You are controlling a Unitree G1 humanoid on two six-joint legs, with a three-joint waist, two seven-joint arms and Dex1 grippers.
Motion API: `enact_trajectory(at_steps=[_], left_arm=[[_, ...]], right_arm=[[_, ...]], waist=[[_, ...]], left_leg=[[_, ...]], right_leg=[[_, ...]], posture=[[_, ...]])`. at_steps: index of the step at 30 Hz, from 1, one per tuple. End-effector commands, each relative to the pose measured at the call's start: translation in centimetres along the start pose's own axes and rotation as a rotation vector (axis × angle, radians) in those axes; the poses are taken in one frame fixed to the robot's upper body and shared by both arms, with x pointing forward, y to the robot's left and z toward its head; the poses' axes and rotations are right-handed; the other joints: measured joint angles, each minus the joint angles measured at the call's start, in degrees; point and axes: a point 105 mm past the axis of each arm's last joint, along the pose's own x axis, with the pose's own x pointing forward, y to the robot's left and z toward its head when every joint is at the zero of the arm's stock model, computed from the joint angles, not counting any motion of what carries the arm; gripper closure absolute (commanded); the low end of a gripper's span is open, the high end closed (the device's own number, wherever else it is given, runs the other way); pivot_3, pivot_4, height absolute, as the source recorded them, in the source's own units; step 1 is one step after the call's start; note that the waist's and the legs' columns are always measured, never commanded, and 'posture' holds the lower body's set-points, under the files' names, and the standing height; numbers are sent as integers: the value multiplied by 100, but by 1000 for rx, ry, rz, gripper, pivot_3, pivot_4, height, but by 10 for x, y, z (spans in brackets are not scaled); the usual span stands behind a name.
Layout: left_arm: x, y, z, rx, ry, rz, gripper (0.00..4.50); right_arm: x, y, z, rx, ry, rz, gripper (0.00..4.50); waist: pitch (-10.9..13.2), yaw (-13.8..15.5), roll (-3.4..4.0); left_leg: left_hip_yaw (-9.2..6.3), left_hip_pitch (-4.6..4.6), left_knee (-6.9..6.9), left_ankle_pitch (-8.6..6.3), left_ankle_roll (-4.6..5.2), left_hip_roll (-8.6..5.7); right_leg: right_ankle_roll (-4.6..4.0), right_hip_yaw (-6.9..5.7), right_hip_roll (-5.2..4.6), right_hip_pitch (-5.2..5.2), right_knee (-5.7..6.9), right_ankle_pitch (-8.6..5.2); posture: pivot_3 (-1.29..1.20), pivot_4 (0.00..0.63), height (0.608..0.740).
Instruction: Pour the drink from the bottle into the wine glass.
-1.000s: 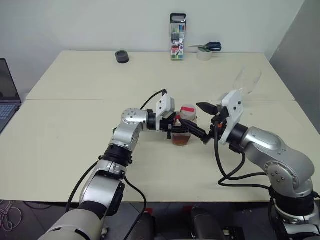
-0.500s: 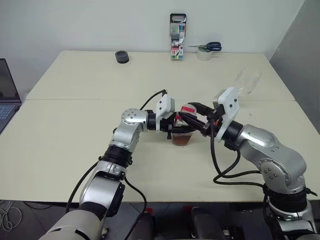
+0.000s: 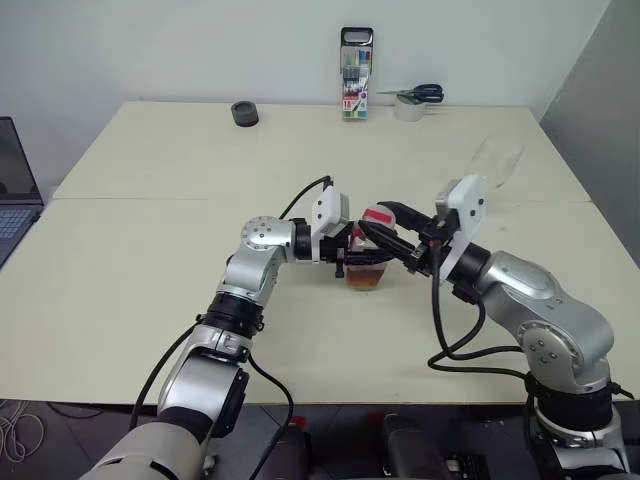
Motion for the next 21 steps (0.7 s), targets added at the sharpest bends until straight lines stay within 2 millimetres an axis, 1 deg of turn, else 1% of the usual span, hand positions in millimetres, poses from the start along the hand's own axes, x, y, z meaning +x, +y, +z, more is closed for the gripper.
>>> enact_trajectory(at_steps=[1,5,14,21], left_arm=[[0,-2,6,27,-12,-10,2839],[0,-2,7,27,-12,-15,2841],[2,-4,8,24,-22,-27,2846],[3,-4,9,26,-26,-33,2846]], right_arm=[[-8,9,23,-46,-77,49,2666],[-9,16,18,-158,-5,112,2666],[-6,17,19,-194,18,179,2666],[-2,11,16,-199,43,188,2666]], waist=[[0,-1,0],[0,-2,0],[0,1,0],[0,2,0]], left_leg=[[-1,1,-1,0,0,0],[0,0,-1,0,0,0],[0,0,-1,0,0,1],[0,0,-1,0,0,1]], right_leg=[[0,0,1,0,0,0],[0,0,1,0,-2,0],[0,0,3,0,-2,0],[0,-1,3,0,-2,0]], posture=[[0,150,740],[0,150,740],[0,150,740],[0,150,740]])
